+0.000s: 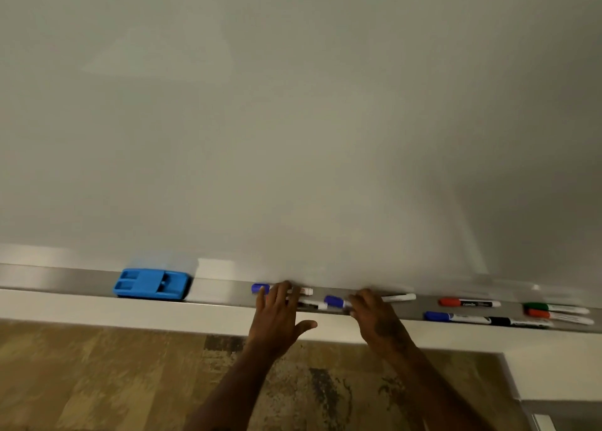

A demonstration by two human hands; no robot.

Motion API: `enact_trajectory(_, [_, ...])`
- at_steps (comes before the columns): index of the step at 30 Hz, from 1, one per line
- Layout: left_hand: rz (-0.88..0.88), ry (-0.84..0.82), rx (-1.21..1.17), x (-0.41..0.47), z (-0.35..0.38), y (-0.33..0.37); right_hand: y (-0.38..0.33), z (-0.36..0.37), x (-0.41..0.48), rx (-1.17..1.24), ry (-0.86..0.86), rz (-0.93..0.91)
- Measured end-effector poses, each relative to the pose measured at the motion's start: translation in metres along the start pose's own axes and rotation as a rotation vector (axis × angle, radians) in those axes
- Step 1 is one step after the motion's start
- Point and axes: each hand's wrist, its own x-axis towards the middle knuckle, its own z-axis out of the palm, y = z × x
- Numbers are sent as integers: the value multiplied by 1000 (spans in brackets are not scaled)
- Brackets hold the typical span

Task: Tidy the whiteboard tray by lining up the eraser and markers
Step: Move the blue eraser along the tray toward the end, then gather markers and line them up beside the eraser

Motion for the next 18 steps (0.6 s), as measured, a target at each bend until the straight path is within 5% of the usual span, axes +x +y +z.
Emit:
enact_trajectory(13, [234, -35, 2, 16, -10, 3, 31, -9, 1, -189, -132, 87])
enact_trajectory(16, [278, 45, -17, 9, -23, -4, 32, -7, 6, -167, -173, 59])
enact_trajectory(18, [266, 141, -50, -6, -32, -18, 22, -11, 8, -145, -53, -5])
